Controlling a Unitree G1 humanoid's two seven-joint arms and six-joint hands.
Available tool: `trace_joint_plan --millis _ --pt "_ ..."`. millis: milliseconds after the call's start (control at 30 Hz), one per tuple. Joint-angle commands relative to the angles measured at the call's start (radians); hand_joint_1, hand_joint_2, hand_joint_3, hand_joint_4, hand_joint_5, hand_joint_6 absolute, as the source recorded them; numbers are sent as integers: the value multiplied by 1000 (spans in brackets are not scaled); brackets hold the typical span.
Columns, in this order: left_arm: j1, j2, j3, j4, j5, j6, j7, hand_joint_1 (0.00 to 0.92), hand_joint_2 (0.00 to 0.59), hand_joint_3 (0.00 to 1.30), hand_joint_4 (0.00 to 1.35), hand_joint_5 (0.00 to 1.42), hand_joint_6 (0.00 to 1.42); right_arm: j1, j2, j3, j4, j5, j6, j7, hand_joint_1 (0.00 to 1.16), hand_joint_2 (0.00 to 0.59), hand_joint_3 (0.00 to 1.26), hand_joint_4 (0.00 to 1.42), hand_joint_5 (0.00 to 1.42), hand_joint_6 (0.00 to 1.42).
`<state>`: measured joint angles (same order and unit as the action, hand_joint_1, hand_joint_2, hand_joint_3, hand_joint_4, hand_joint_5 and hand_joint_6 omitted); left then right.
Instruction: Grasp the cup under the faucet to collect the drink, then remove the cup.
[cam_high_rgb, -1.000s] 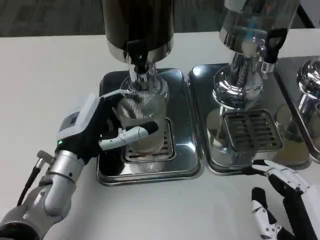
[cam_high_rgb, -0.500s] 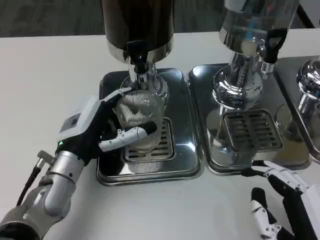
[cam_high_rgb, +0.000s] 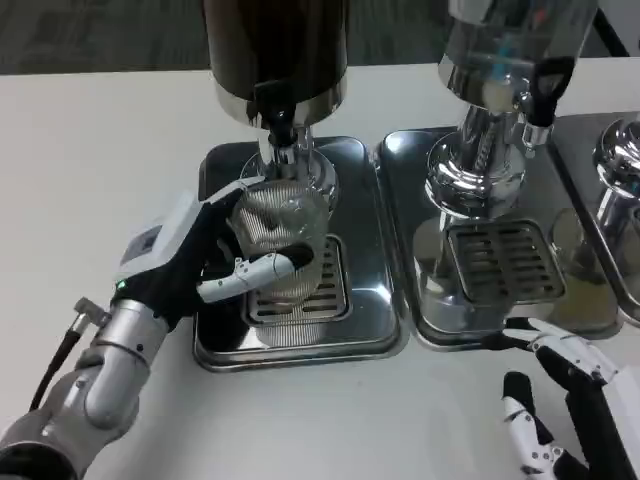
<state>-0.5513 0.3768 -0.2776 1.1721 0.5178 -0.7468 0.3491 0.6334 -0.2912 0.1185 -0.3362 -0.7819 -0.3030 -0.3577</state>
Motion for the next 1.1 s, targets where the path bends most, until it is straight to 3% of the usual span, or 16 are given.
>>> trace_joint_plan --millis 33,433,800,1100 --pt "8 13 0 -8 -14 -9 -33 82 13 243 445 721 959 0 -1 -9 -5 8 -2 6 229 537 411 257 273 400" --pt "33 43 8 -48 -21 -37 -35 41 0 204 400 651 862 -18 1 -5 12 13 -5 6 229 531 411 257 273 403" --pt "67 78 29 -99 -33 -70 -55 31 0 201 398 650 858 -44 2 0 39 20 -10 3 228 530 411 257 281 403" --pt "109 133 55 -153 -64 -115 -74 27 0 206 398 667 874 -59 3 4 52 23 -15 -5 228 530 411 257 284 403"
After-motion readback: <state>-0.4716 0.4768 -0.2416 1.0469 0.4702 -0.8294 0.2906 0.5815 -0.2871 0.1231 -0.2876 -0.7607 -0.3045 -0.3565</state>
